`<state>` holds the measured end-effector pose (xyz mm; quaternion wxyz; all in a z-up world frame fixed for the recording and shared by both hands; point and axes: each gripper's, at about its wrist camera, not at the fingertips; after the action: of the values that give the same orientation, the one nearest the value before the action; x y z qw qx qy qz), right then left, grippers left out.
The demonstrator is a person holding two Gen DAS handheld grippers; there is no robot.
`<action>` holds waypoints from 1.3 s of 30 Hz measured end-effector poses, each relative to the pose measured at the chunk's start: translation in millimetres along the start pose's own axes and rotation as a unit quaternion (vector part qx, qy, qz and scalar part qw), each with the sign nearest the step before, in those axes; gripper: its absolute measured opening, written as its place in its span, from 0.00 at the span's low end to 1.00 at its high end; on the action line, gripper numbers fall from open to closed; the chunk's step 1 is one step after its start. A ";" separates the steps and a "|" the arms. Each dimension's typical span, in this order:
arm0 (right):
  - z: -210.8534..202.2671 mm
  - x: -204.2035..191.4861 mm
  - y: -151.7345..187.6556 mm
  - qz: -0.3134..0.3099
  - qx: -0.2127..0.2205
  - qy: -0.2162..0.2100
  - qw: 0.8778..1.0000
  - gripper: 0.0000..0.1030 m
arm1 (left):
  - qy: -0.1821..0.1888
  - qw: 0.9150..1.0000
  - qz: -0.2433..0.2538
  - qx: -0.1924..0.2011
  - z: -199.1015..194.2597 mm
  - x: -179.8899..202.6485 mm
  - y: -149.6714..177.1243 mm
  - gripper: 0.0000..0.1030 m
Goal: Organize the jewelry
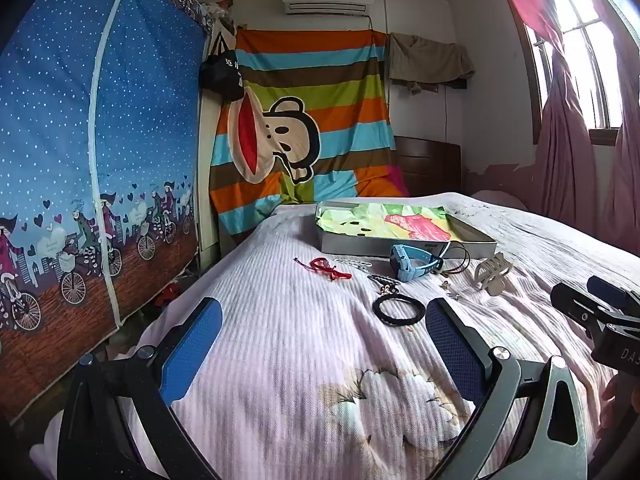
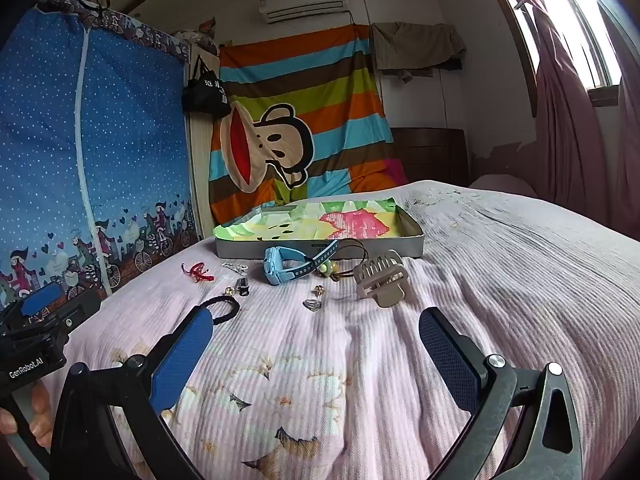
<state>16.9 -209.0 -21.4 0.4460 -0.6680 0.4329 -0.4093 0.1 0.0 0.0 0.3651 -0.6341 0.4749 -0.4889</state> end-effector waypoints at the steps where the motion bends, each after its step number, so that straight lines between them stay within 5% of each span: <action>1: -0.1 0.0 0.0 0.000 0.001 0.000 1.000 1.00 | 0.001 1.000 -0.001 0.001 -0.1 -0.1 0.0 0.97; 39: -1.0 -0.7 0.5 0.000 0.001 0.000 1.000 1.00 | -0.003 1.000 -0.003 0.001 -1.4 -8.1 -2.2 0.97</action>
<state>15.7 -208.7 -21.7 0.4469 -0.6671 0.4326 -0.4100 -1.4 8.4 0.2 0.3655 -0.6364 0.4712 -0.4891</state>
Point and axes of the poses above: each gripper's, at about its wrist camera, not at the fingertips, and z roughly the way its jaws point, x to its right, y to its underside, and after that the axes turned 14 degrees about -z, right-handed
